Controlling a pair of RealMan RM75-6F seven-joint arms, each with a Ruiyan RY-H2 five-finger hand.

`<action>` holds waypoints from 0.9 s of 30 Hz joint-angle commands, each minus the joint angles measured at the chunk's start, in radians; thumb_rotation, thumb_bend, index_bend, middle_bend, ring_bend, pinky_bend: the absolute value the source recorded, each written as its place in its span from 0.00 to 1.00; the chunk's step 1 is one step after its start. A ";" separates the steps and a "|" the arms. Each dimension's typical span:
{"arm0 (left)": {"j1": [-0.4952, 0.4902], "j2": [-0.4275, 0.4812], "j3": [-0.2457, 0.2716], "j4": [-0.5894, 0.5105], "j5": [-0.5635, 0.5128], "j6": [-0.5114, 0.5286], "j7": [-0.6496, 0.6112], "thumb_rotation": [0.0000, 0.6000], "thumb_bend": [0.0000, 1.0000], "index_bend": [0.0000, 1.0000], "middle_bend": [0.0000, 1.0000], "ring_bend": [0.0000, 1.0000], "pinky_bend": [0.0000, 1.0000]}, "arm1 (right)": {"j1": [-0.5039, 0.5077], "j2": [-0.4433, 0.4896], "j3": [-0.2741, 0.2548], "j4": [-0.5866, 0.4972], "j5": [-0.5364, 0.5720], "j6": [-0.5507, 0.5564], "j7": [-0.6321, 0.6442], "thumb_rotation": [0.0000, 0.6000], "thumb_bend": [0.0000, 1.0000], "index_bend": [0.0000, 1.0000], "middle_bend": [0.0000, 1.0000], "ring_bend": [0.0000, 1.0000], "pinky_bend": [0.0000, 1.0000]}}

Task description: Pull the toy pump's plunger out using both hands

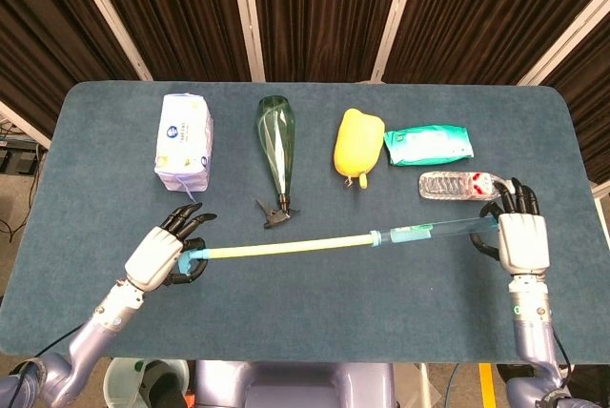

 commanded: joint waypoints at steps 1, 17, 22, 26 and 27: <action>0.003 0.002 0.000 0.005 0.000 -0.001 -0.004 1.00 0.53 0.69 0.15 0.02 0.10 | 0.000 0.003 0.002 0.006 0.002 0.000 0.004 1.00 0.45 0.87 0.19 0.06 0.12; -0.025 -0.107 -0.036 0.135 -0.023 -0.064 -0.038 1.00 0.26 0.35 0.13 0.02 0.10 | -0.017 -0.011 -0.038 0.012 -0.015 0.008 0.011 1.00 0.44 0.87 0.19 0.06 0.12; -0.026 -0.131 -0.035 0.159 -0.025 -0.073 -0.043 1.00 0.17 0.22 0.12 0.02 0.10 | -0.035 -0.018 -0.063 0.002 -0.022 0.012 0.002 1.00 0.44 0.87 0.19 0.06 0.12; -0.025 -0.129 -0.028 0.168 -0.033 -0.093 -0.048 1.00 0.15 0.16 0.11 0.02 0.10 | -0.049 -0.021 -0.084 0.000 -0.016 -0.001 -0.006 1.00 0.44 0.87 0.19 0.06 0.12; -0.025 -0.126 -0.026 0.168 -0.036 -0.099 -0.050 1.00 0.15 0.15 0.11 0.02 0.10 | -0.052 -0.022 -0.094 0.002 -0.017 -0.012 -0.008 1.00 0.44 0.86 0.19 0.06 0.12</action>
